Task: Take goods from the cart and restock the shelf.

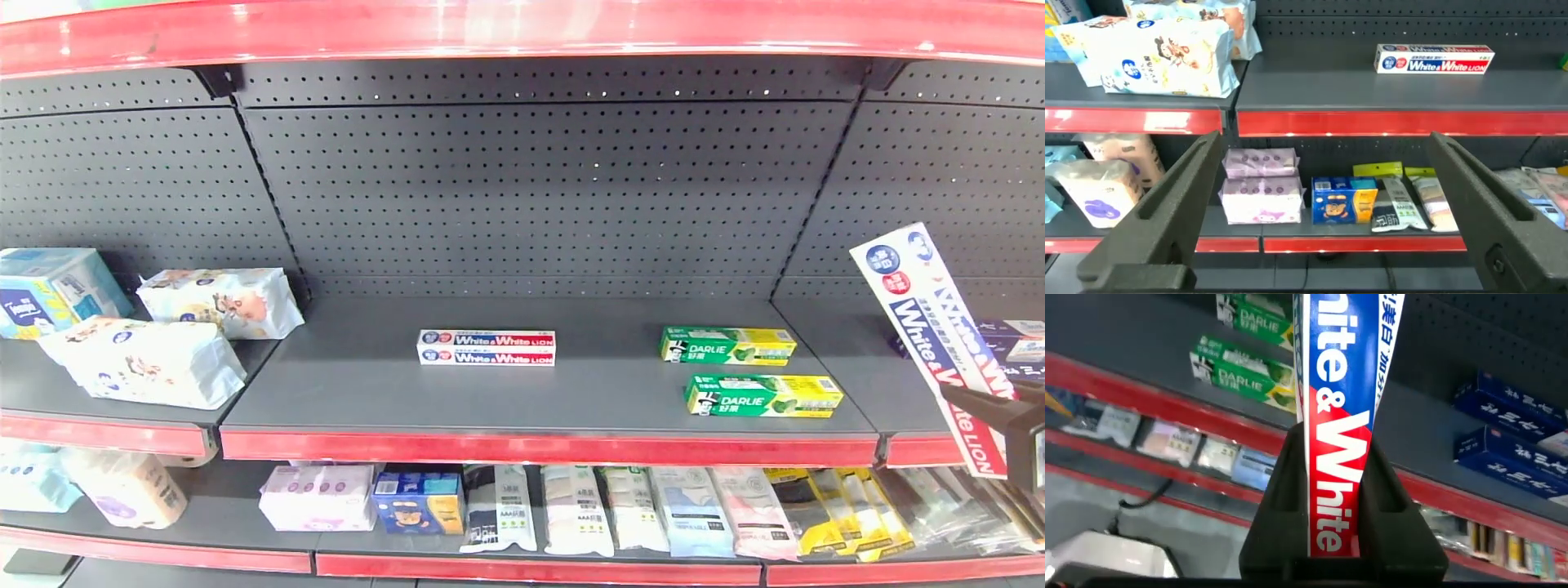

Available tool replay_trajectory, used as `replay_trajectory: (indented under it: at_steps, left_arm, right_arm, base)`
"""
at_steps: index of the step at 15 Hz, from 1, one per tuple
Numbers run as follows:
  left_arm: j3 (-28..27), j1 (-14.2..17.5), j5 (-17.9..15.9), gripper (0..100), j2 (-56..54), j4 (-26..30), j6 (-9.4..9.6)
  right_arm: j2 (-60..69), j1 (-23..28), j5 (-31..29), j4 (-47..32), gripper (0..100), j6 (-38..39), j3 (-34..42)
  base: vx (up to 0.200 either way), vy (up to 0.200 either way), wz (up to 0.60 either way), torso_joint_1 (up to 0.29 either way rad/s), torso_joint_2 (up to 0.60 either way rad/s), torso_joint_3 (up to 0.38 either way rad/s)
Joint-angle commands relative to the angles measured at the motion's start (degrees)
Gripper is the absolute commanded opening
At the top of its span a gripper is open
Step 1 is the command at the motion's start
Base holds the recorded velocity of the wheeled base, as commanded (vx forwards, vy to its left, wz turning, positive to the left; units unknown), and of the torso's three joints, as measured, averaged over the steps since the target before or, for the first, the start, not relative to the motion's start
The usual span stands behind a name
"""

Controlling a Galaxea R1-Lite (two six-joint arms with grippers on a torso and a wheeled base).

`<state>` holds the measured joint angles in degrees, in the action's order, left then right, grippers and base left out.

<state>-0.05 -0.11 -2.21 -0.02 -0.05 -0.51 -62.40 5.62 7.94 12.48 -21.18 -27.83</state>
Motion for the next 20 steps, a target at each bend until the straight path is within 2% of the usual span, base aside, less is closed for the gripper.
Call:
replay_trajectory:
  at_steps: [1,3,4,5,6,8,11,13,15,18,19,20]
  left_arm:
    - [-0.04,0.02,0.01,100,0.02,-0.04,-0.02]
    - [-0.04,0.02,0.01,100,0.02,-0.04,-0.02]
    - [-0.04,0.02,0.01,100,0.02,-0.04,-0.02]
    - [0.05,0.02,0.01,100,0.02,-0.04,-0.02]
    - [-0.04,0.02,0.01,100,0.02,-0.04,-0.02]
    - [-0.04,0.02,0.01,100,0.02,-0.04,-0.02]
    - [0.05,0.02,0.01,100,0.02,-0.04,-0.02]
    - [0.05,0.02,0.01,100,0.02,-0.04,-0.02]
    - [-0.04,-0.07,-0.08,100,0.64,-0.13,0.60]
    - [-0.04,-0.42,-0.17,100,3.45,-0.13,2.01]
    - [-0.13,-1.47,-0.78,100,3.63,-0.21,3.59]
    - [-4.87,-2.09,-3.07,100,5.56,-0.13,5.08]
  right_arm:
    - [-1.76,-0.79,0.15,3.07,0,3.25,0.41]
    - [-3.16,-2.63,0.85,10.81,0,8.52,1.64]
    - [-3.87,-2.81,4.90,16.96,0,10.10,3.31]
    - [-3.87,-2.28,6.92,19.07,0,10.01,4.10]
    - [-3.25,-2.10,6.13,19.77,0,9.93,3.49]
    - [-3.16,-4.83,2.87,19.95,0,11.51,2.17]
    - [-2.46,-5.09,-1.78,19.86,0,14.50,-0.73]
    - [0.35,-5.36,-7.50,19.16,0,13.44,1.46]
    - [2.02,-5.71,-8.38,16.34,0,12.12,1.64]
    - [4.04,-5.18,-9.61,13.88,0,12.03,2.34]
    - [4.48,-5.09,-9.69,13.80,0,12.03,1.90]
    - [4.48,-5.09,-9.34,13.01,0,12.03,1.02]
  base:
    - [0.000,0.000,0.00,0.000,0.00,0.000]
    - [0.000,0.000,0.00,0.000,0.00,0.000]
    - [0.000,0.000,0.00,0.000,0.00,0.000]
    - [0.000,0.000,0.00,0.000,0.00,0.000]
    - [0.000,0.000,0.00,0.000,0.00,0.000]
    - [0.000,0.000,0.00,0.000,0.00,0.000]
    - [0.000,0.000,0.00,0.000,0.00,0.000]
    - [0.000,0.000,0.00,0.000,0.00,0.000]
    - [0.000,0.000,0.00,0.000,0.00,0.000]
    - [0.000,0.000,0.00,0.000,0.00,0.000]
    - [0.000,0.000,0.00,0.000,0.00,0.000]
    - [0.000,0.000,0.00,0.000,0.00,0.000]
